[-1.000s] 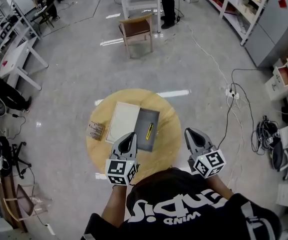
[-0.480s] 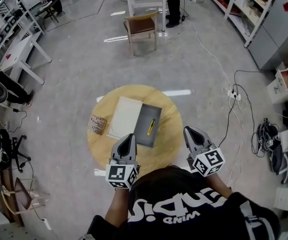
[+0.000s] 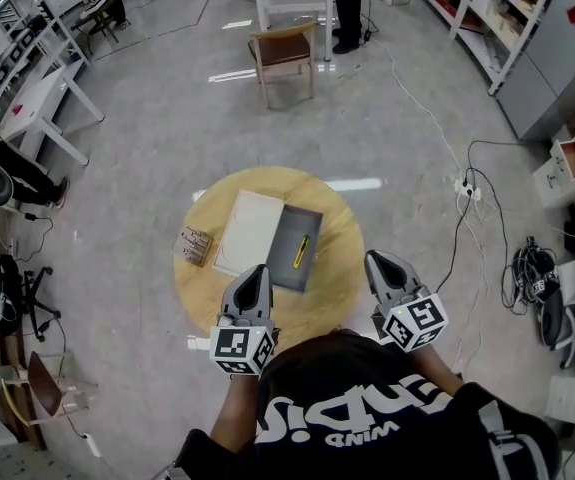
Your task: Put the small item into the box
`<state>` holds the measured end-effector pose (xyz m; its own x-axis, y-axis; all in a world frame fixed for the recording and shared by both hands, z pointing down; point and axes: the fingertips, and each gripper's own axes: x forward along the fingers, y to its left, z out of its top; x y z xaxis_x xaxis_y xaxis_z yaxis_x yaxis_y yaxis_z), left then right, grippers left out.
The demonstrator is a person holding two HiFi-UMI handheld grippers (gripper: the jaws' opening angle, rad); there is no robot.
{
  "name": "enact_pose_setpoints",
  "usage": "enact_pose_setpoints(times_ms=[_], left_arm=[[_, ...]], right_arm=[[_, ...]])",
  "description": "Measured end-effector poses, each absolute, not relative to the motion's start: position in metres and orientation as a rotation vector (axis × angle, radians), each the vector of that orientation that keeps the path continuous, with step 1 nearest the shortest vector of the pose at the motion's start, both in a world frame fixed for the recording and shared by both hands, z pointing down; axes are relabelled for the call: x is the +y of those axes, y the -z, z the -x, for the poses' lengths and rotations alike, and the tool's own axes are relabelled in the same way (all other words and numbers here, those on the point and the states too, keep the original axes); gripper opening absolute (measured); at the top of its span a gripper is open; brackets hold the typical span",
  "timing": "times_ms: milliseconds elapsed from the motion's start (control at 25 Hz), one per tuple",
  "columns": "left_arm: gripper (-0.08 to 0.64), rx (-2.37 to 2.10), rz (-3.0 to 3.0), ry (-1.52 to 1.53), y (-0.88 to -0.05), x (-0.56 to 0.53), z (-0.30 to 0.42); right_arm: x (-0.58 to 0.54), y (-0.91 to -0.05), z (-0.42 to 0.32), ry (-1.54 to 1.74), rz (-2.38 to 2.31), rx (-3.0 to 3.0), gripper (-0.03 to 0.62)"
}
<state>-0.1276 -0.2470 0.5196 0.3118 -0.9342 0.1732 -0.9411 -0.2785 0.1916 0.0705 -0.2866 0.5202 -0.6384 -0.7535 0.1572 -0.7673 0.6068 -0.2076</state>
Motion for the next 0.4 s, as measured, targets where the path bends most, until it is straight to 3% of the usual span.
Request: enact_pose_setpoints(times_ms=[400], left_arm=[[0.009, -1.703, -2.326, -0.055, -0.5188, -0.2500, 0.1228]], right_arm=[[-0.2896, -0.5206, -0.0730, -0.405, -1.305, -2.767, 0.002]])
